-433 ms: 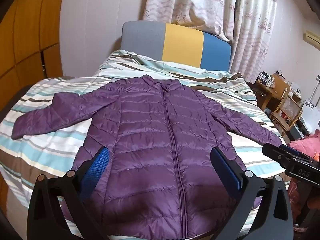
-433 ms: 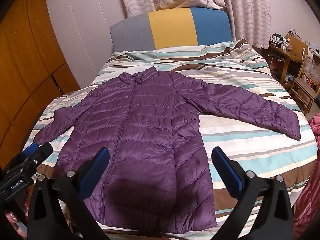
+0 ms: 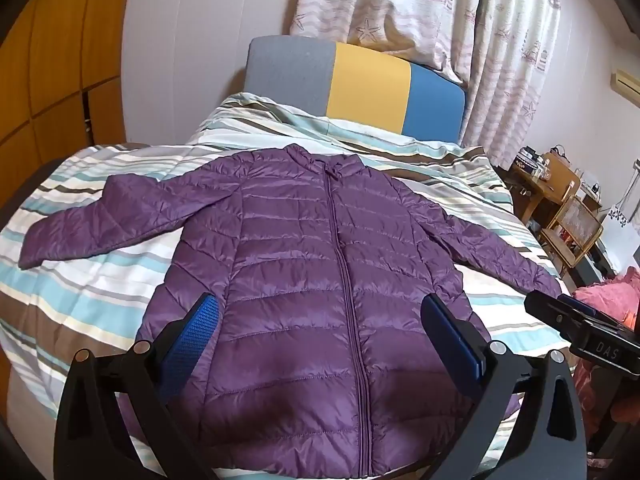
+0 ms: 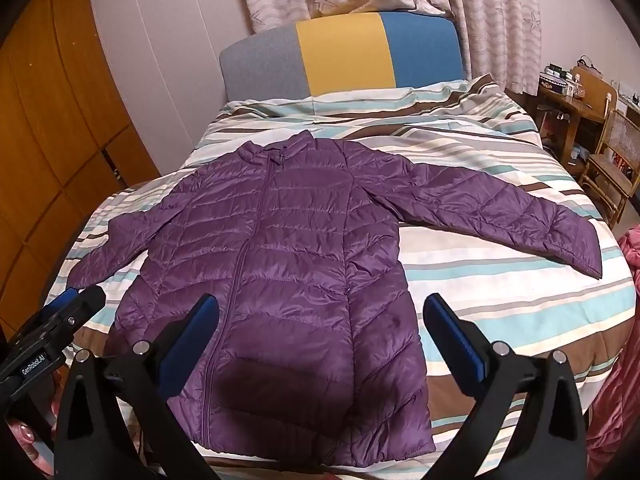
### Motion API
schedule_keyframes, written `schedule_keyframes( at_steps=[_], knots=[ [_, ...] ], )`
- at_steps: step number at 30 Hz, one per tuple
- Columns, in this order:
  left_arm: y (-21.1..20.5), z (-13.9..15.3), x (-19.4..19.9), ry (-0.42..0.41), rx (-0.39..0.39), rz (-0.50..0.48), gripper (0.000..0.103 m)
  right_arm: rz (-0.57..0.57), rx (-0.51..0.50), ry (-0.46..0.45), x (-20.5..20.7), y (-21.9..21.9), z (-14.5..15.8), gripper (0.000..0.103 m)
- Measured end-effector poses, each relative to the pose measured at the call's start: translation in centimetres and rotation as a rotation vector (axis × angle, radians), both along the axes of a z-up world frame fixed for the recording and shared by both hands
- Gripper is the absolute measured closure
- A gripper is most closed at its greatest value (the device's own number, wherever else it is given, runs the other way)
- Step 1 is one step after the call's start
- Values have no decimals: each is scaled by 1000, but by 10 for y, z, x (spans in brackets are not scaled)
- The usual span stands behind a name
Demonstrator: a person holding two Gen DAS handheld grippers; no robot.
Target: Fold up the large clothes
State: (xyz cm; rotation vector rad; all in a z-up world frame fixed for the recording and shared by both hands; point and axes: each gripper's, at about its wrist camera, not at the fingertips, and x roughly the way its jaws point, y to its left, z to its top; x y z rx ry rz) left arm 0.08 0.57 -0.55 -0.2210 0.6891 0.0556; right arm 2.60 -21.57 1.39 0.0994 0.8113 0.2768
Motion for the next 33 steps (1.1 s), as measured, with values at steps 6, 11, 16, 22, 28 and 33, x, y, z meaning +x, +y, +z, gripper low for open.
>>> schedule_keyframes(
  at_steps=[6,11,16,22,28,33],
  knots=[
    [-2,0,0,0,0,-4,3,4,0,5,2,0,-2,2],
    [-3,-1,0,0,-1,-4,3,6,2,6,2,0,-3,2],
    [-5,-2,-1,0,-7,-6,3,7,1,3,1,0,-3,2],
    [-4,-2,-1,2,-11,-8,3,7,2,1,1,1,-2,2],
    [-7,-4,-1,3,-13,-10,3,11,1,2,1,1,-2,2],
    [-7,-4,-1,6,-15,-11,3,11,0,2,0,2,-2,2]
  ],
)
